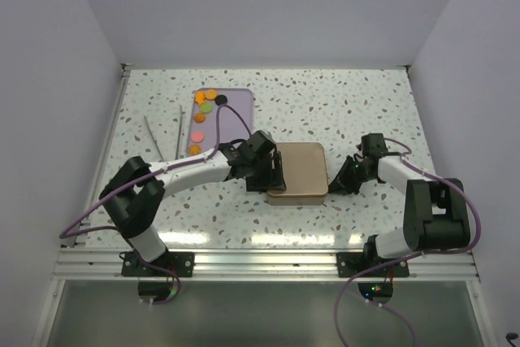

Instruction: Pack the cookies

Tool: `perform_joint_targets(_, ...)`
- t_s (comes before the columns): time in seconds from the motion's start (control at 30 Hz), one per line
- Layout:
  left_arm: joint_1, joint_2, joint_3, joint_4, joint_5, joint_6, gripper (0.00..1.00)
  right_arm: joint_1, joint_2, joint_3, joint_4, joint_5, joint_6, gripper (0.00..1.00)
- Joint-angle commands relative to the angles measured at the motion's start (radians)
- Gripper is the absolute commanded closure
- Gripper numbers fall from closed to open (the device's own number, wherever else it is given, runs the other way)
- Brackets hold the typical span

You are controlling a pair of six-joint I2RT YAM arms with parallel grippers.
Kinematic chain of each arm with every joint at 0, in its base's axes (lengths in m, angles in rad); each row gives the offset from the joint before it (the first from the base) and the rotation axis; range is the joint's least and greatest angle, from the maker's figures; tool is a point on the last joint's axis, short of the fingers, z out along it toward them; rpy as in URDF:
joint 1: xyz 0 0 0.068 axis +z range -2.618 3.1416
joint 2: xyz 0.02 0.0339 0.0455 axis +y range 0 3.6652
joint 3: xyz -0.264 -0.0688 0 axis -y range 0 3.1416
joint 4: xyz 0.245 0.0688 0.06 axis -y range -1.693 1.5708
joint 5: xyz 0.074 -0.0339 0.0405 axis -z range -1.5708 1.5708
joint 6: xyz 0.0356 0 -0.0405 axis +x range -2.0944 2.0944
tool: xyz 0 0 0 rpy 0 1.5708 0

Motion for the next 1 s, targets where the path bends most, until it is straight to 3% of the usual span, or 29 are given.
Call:
perform_joint_targets(0.0,-0.033,-0.031,0.001,-0.064,-0.027,0.022,0.30,0.002,0.001,-0.004,0.031,-0.040,0.022,0.84)
perform_joint_targets(0.3,-0.085,-0.084,-0.027,-0.059,-0.055,0.037,0.30,0.002,-0.026,0.010,-0.003,-0.014,0.015,0.86)
perform_joint_targets(0.73,-0.113,-0.156,-0.002,-0.047,-0.073,0.041,0.30,-0.005,-0.095,0.353,-0.287,0.238,-0.050,0.86)
perform_joint_targets(0.97,-0.083,-0.248,0.079,-0.090,-0.104,0.065,0.29,-0.007,-0.129,0.413,-0.368,0.241,-0.051,0.86)
